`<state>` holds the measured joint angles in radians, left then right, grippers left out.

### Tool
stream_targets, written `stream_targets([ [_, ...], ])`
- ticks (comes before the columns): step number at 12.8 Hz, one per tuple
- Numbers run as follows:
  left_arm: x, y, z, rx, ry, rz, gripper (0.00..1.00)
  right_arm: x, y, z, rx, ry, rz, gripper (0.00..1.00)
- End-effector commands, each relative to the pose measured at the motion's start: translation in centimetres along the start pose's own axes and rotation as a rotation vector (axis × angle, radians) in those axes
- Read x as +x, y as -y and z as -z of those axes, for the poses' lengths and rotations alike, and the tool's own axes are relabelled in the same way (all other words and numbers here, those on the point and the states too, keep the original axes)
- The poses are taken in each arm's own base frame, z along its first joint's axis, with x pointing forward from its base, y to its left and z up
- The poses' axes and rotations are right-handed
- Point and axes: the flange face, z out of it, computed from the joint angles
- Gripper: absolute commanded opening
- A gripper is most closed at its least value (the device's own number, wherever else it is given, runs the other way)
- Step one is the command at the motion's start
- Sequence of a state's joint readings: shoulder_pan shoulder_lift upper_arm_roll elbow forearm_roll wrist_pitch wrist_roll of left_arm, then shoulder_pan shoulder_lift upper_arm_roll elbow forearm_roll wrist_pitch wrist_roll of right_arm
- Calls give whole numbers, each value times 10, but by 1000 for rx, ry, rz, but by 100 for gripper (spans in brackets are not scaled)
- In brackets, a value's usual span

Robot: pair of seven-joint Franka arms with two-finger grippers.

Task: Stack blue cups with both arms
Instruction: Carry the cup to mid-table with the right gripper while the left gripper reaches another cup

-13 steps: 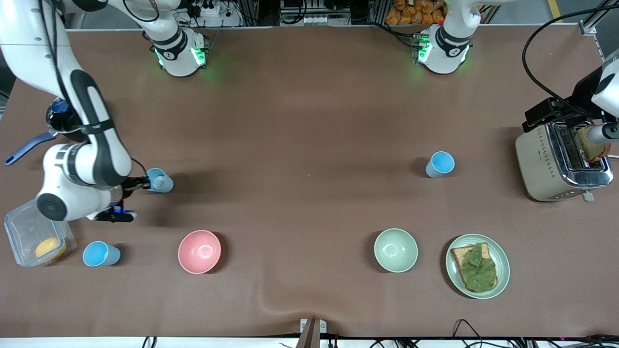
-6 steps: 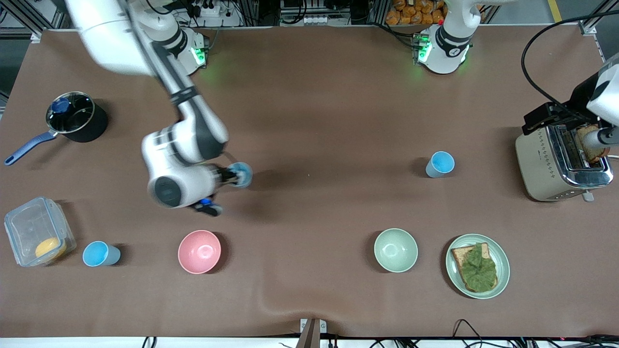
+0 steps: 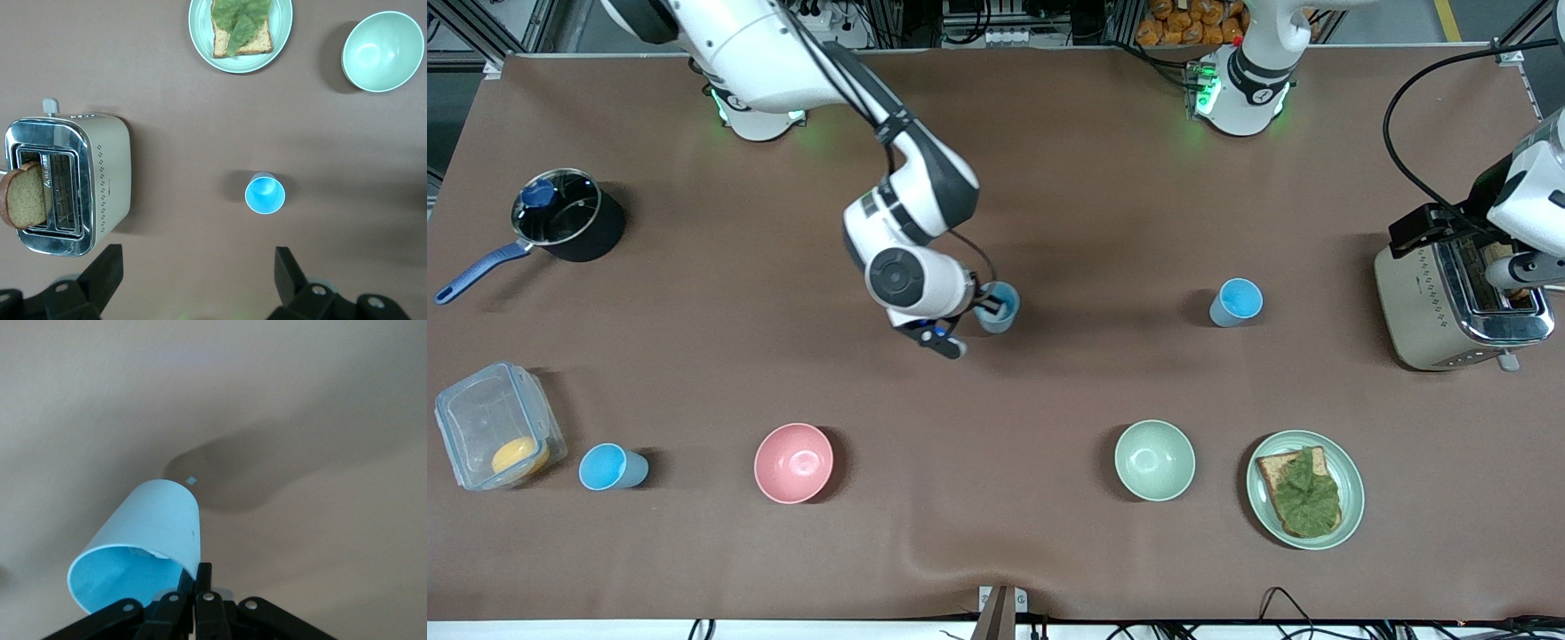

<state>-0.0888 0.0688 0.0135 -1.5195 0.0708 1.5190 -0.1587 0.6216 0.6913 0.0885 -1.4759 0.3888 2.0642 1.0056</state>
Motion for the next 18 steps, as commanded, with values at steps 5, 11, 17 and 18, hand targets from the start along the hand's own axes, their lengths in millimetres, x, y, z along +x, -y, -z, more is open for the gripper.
stream_targets([
  [5,5,-29,-54,44,37,-61,100,-12,20,-35,63,25,-35,12],
  [11,-12,-54,-192,-126,84,-16,100,62,-9,83,57,93,-61,100],
  [17,-68,-102,-314,-125,27,-34,100,169,-146,183,-252,41,169,100],
  [18,-70,-103,-320,-125,32,-32,100,184,-169,202,-285,23,205,100],
])
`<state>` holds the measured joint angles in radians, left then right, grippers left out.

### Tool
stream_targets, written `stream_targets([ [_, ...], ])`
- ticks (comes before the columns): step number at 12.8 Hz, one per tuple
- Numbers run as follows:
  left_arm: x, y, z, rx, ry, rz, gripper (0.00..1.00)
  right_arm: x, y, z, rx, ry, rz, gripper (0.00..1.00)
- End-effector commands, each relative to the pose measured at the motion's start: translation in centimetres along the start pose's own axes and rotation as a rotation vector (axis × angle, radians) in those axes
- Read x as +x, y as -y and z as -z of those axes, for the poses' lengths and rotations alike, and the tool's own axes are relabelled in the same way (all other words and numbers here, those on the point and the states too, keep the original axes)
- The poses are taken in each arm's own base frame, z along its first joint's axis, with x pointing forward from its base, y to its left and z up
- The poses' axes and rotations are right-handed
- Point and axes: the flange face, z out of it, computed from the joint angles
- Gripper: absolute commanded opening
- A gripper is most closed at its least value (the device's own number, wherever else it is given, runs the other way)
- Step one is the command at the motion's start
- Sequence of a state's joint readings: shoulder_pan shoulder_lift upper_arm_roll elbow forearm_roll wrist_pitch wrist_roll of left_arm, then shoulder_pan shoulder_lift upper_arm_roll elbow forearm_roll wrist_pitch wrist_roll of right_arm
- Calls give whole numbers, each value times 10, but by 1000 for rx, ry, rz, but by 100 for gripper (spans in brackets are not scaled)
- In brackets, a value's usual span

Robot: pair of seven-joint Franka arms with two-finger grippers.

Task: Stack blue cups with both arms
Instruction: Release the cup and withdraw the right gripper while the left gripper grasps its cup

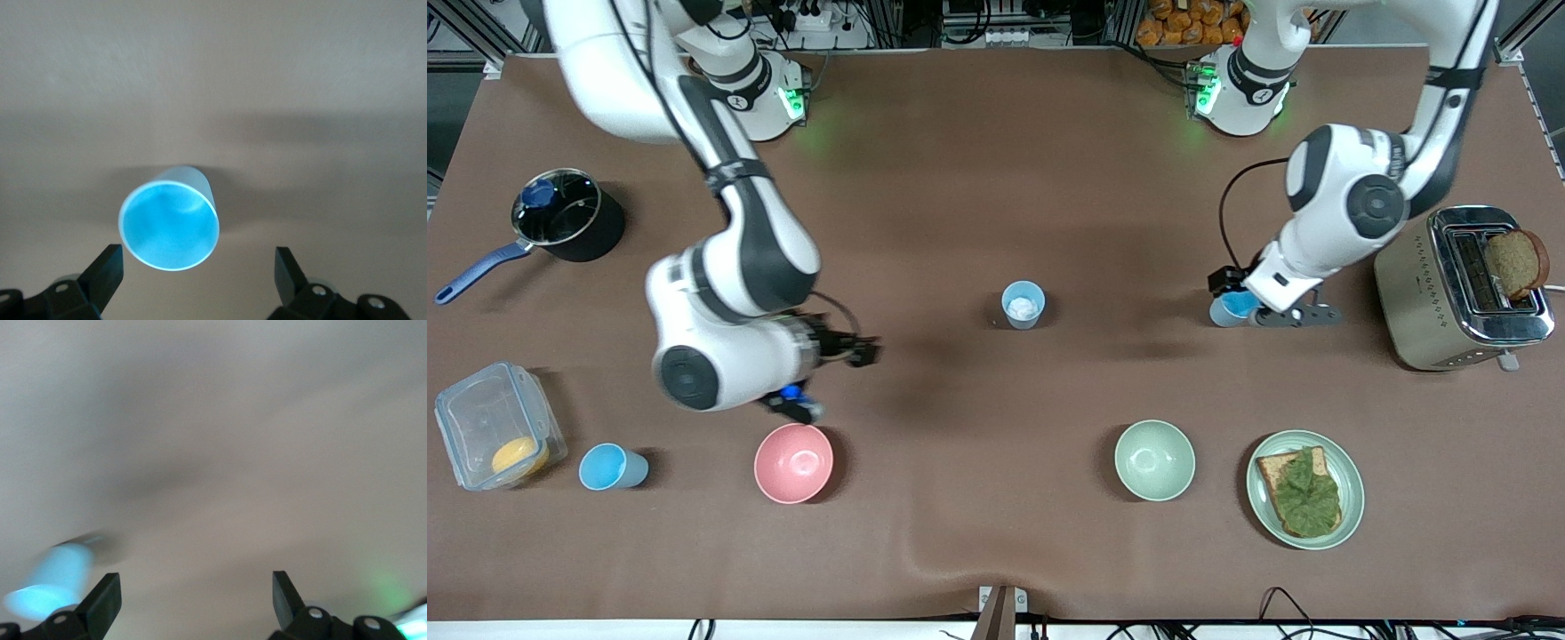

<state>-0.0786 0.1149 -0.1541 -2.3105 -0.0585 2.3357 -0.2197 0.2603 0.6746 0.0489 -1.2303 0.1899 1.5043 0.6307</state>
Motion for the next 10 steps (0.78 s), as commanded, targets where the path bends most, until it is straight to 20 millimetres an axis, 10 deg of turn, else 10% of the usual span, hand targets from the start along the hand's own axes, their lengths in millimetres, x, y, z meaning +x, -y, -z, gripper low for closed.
stream_targets([
  [1,-11,2,-17,-10,3,30,100,6,-52,29,-90,-36,89,100],
  [7,-3,2,-57,-20,5,39,96,26,-148,82,-113,-77,165,100],
  [10,-2,5,-64,-13,6,14,24,-12,-170,113,-125,-150,165,100],
])
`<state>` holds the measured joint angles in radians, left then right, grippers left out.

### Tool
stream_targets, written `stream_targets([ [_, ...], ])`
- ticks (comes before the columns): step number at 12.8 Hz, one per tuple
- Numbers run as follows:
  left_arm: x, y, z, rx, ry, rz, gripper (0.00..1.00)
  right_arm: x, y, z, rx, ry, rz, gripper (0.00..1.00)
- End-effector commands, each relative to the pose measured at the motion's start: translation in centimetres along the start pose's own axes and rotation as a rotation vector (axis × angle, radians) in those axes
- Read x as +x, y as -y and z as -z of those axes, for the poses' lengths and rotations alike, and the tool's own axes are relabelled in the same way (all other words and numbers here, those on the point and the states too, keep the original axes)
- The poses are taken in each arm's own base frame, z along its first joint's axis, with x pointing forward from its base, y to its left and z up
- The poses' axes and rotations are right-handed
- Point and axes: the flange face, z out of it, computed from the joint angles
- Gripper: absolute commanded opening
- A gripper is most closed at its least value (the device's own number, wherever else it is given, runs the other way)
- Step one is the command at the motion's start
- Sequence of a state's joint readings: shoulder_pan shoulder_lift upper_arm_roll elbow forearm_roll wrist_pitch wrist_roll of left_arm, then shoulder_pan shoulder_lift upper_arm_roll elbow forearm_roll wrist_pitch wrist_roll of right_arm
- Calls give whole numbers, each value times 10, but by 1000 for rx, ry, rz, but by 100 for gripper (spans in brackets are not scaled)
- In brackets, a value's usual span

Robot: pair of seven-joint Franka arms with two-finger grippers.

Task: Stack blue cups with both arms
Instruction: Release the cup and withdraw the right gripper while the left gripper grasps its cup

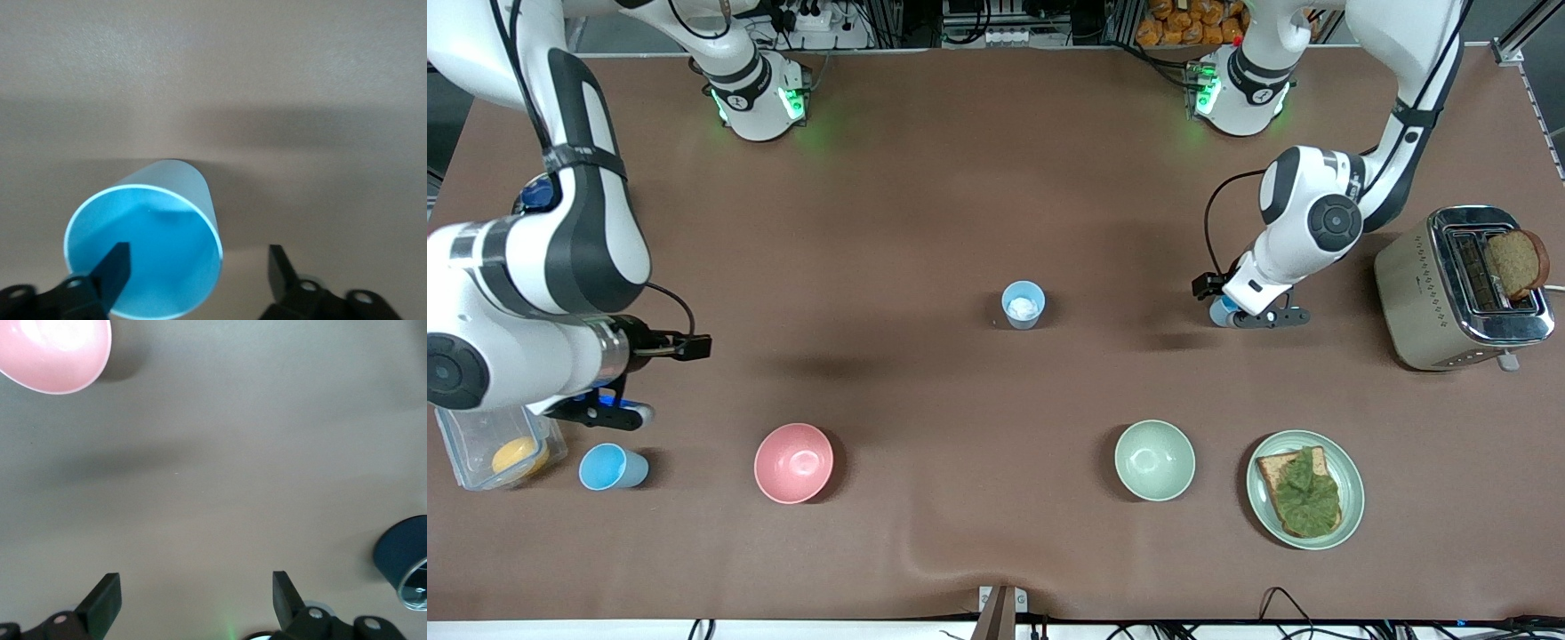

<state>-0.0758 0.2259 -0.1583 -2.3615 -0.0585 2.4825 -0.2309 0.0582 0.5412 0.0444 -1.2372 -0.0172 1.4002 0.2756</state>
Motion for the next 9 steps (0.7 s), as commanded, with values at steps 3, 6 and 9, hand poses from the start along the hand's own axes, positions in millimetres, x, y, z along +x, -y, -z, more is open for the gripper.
stream_targets([
  [3,4,6,25,-3,-49,8,0,-97,-44,37,1,-160,61,100],
  [6,3,5,78,0,-92,8,0,-126,-68,61,21,-196,77,100],
  [9,5,-49,142,-11,-133,-75,0,-140,-88,72,19,-183,41,100],
])
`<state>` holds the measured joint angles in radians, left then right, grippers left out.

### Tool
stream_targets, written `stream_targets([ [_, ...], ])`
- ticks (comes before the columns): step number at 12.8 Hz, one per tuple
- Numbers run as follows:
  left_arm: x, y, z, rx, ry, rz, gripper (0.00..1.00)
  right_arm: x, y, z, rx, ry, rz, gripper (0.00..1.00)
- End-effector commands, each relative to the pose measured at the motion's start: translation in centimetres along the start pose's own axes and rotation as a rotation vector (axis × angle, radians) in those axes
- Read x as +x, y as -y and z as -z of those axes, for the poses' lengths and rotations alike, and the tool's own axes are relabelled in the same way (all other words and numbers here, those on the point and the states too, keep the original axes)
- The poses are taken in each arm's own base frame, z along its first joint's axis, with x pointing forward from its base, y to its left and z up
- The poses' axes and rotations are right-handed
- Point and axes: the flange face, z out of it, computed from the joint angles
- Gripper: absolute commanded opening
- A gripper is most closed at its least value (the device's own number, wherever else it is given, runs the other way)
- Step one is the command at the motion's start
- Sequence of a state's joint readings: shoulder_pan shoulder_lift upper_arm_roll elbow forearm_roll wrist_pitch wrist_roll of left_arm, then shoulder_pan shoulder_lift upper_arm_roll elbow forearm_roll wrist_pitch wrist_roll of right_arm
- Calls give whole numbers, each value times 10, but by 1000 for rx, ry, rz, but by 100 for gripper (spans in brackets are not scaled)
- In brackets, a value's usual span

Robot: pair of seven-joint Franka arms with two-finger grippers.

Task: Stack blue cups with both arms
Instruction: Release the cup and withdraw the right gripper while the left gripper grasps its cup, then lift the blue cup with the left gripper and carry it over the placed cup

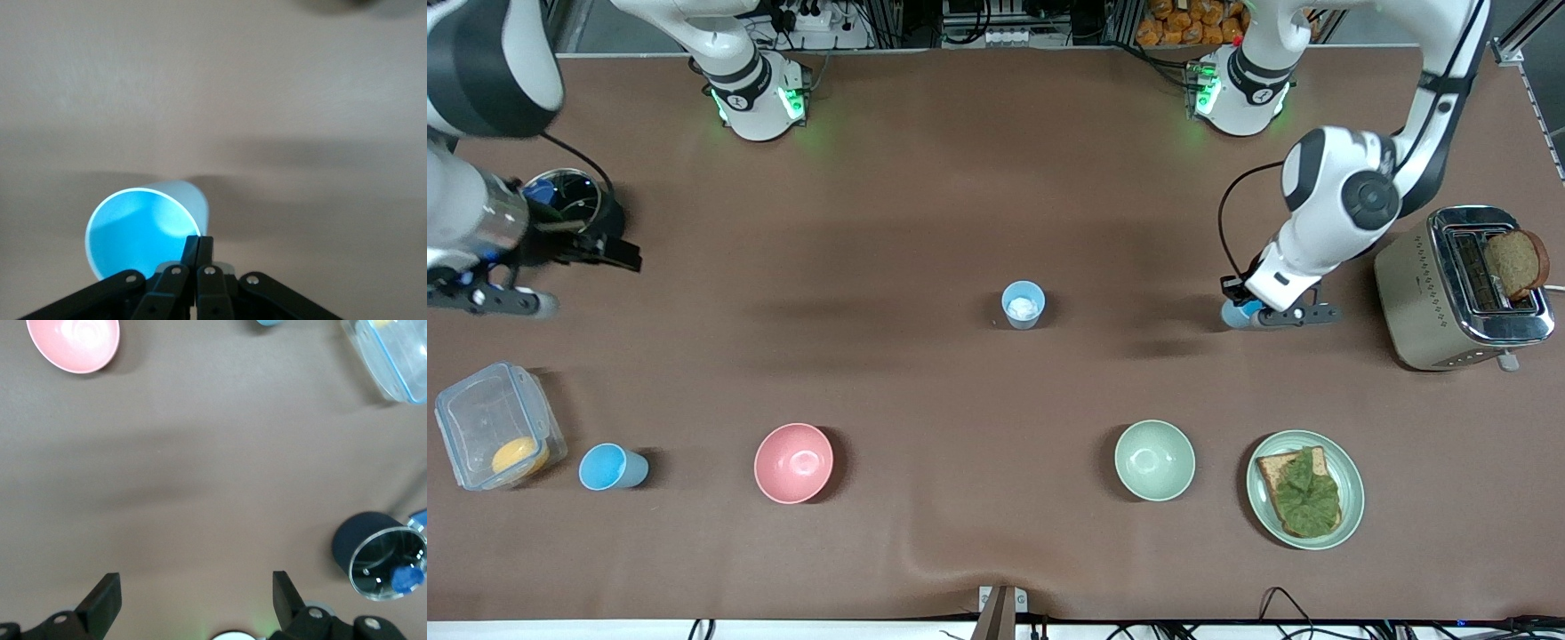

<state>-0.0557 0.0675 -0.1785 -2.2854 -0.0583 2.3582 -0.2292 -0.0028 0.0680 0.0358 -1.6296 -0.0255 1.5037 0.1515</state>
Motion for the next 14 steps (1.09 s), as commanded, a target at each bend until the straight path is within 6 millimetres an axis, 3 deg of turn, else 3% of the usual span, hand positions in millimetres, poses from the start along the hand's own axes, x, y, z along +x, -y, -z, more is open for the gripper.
stream_targets([
  [1,3,-56,55,-13,-47,-86,0,-10,-21,3,-11,-6,-25,100],
  [4,5,-69,60,-34,-55,-96,0,-18,-38,20,9,-50,-43,100],
  [8,-22,-181,82,-137,-60,-51,0,-18,-50,33,15,-104,9,100],
  [9,-28,-197,84,-149,-58,-56,0,-19,-52,42,14,-121,15,100],
  [12,-57,-261,55,-208,33,-106,0,-19,-50,53,16,-154,17,100],
  [14,-61,-290,31,-220,72,-121,0,-24,-50,60,15,-166,16,100],
])
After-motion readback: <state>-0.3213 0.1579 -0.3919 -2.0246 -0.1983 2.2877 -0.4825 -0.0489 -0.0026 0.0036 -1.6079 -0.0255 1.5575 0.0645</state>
